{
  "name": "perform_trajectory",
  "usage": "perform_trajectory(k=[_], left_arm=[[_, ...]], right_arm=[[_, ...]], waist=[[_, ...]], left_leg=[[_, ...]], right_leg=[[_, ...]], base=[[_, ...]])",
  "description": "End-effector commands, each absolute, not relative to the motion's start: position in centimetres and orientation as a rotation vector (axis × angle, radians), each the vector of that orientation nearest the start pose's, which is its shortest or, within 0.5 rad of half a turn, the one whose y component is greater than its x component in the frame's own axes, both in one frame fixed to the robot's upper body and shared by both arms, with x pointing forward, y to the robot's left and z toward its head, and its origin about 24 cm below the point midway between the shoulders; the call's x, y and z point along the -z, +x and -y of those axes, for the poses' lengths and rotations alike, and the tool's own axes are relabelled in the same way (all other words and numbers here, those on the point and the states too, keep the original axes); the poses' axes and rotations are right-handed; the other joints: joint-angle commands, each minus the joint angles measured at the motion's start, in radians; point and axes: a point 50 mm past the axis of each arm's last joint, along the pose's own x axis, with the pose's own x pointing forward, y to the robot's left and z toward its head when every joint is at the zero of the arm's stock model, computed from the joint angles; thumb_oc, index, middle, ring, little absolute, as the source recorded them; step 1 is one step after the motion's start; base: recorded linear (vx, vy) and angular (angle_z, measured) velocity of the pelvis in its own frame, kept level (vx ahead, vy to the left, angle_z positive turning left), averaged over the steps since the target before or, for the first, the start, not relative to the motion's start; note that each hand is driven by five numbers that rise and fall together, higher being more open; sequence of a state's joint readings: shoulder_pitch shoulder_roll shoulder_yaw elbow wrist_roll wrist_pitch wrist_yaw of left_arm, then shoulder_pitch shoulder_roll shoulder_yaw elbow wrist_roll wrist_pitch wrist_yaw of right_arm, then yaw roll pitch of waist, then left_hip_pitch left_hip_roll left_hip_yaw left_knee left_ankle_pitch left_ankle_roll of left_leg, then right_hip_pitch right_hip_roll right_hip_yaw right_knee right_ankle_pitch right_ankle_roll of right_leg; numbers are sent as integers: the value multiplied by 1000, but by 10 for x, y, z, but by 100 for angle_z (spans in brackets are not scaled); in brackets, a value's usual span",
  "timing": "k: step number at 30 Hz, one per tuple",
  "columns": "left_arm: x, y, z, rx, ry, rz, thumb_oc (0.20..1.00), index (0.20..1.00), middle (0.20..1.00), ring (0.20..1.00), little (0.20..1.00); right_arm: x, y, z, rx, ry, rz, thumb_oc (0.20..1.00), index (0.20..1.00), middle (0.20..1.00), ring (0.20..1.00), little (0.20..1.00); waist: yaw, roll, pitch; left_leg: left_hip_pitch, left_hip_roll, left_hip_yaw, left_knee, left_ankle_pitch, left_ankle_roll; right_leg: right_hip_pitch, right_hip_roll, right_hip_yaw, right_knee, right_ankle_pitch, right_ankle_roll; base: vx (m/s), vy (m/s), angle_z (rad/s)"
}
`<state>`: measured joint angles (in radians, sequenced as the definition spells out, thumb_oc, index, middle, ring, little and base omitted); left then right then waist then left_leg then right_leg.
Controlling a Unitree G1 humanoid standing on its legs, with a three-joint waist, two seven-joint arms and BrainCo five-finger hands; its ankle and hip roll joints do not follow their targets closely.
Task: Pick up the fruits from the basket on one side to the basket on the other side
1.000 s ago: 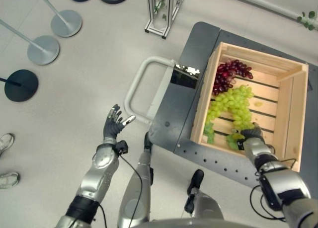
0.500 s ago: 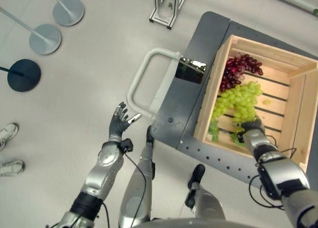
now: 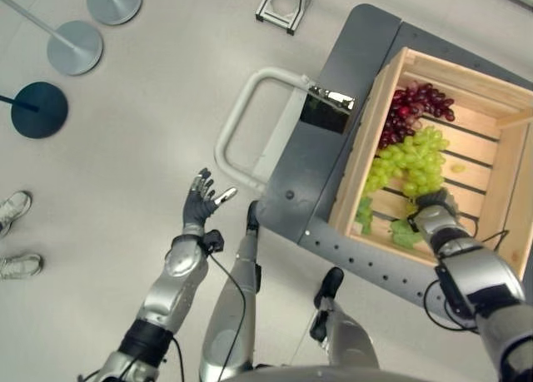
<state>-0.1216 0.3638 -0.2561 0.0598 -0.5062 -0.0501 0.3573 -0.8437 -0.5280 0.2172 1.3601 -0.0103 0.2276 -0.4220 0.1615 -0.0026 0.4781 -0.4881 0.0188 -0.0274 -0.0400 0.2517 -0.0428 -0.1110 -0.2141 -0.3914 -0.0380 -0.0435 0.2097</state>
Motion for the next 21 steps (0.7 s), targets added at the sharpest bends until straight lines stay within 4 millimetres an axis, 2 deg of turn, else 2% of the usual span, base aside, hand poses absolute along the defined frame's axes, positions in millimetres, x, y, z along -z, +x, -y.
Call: perform_trajectory(k=[1,8,13,17,21], left_arm=[[-90,276,-158,-57,-190,149,1000,1000,1000,1000,1000],[-90,276,-158,-63,-192,152,1000,1000,1000,1000,1000],[-89,277,-160,-79,-179,145,1000,1000,1000,1000,1000],[-85,278,-170,-105,-112,132,1000,1000,1000,1000,1000],[-76,276,-190,-160,-3,97,1000,1000,1000,1000,1000]], right_arm=[[-88,371,290,570,-736,-454,200,200,200,200,200],[-81,370,285,573,-680,-449,200,200,200,200,200],[-66,368,269,560,-568,-423,200,200,200,200,200],[-55,364,255,517,-527,-375,200,200,200,200,200],[-56,354,250,483,-537,-245,200,200,200,200,200]], waist=[[45,17,42],[41,23,42],[32,17,42],[16,-3,42],[-14,-40,42]], left_leg=[[71,-24,7,10,-141,-1],[57,-26,6,10,-139,1],[62,-26,9,10,-140,2],[80,-25,15,10,-146,5],[116,-22,30,9,-160,7]], right_leg=[[-184,-39,63,61,130,-21],[-198,-40,65,62,131,-22],[-196,-41,69,62,130,-21],[-187,-42,76,68,130,-20],[-164,-40,89,74,124,-18]], base=[[0,0,0],[-4,4,0],[-3,6,0],[0,0,0],[0,0,0]])
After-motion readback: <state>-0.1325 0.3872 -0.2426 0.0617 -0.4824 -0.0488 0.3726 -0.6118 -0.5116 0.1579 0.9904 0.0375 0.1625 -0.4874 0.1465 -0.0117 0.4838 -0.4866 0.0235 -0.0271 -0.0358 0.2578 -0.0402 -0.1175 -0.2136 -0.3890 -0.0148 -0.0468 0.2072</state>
